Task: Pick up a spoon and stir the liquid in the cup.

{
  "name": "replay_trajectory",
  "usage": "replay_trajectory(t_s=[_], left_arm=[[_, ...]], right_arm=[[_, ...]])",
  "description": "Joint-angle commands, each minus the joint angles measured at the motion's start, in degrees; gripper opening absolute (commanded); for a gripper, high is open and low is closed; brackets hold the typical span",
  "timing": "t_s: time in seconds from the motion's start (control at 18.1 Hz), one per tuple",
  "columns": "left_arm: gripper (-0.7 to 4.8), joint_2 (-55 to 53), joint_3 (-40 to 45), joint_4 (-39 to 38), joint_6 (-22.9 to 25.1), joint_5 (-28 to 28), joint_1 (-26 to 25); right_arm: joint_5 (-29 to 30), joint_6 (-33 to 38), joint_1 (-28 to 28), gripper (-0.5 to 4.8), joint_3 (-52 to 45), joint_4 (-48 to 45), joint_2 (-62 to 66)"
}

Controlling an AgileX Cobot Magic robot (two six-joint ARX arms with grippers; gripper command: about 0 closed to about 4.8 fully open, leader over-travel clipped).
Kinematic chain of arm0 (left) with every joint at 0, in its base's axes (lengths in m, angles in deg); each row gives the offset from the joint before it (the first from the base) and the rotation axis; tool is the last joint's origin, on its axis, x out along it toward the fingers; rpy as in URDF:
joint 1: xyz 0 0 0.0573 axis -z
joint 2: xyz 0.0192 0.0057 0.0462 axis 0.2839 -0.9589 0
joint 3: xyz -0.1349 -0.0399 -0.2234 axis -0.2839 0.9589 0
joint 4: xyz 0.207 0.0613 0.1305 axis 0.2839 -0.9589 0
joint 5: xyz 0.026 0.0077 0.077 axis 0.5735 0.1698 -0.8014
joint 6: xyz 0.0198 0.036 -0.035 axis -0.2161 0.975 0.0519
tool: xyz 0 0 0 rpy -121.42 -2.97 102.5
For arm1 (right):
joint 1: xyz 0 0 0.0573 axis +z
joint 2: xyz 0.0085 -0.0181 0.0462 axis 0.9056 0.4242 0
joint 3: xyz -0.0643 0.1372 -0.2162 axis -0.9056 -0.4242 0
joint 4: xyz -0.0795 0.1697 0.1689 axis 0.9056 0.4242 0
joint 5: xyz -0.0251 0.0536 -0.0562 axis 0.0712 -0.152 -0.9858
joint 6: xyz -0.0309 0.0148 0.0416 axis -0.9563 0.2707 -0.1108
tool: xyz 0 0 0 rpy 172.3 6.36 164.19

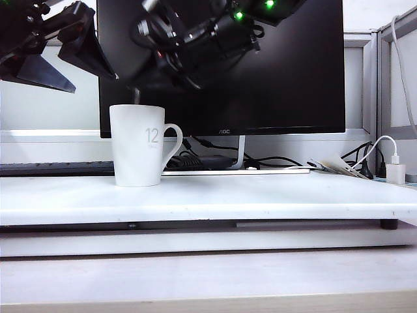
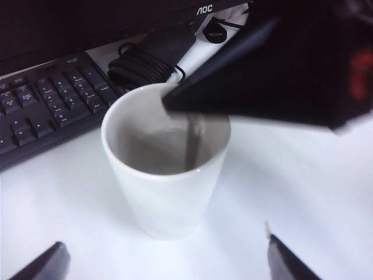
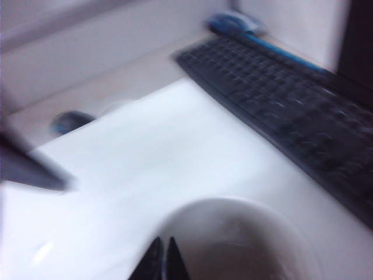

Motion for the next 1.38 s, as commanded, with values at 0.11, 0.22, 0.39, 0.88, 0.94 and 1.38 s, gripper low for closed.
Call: replay_trajectory(t_s=[0.11, 0.22, 0.39, 0.88, 0.94, 1.38], left_arm=[[4.79, 0.15, -0.15, 0.52, 0.22, 0.07, -0.07], [4.79, 0.15, -0.15, 0.52, 0.22, 0.07, -0.07], [4.79, 0.15, -0.15, 0.52, 0.22, 0.07, -0.07], [4.79, 0.15, -0.15, 0.26, 0.2, 0.11, -0.07], [4.79, 0.15, -0.15, 0.31, 0.2, 0.11, -0.07], [4.79, 0.15, -0.15, 0.61, 0.24, 0.04, -0.07]], right_arm=[[-6.56, -0.17, 0.07, -0.06, 0.13, -4.96, -0.68], [0.74, 0.42, 0.07, -0.06, 0.13, -10.45, -0.74], [5.01, 1.51, 0.07, -0.06, 0.15, -10.4, -1.03], [-6.58, -0.83, -0.42, -0.06, 0.15, -1.64, -1.03], [-7.04, -0.83, -0.42, -0.06, 0.15, -3.67, -1.03], [3.06, -1.62, -0.39, -0.06, 0.15, -3.63, -2.23]])
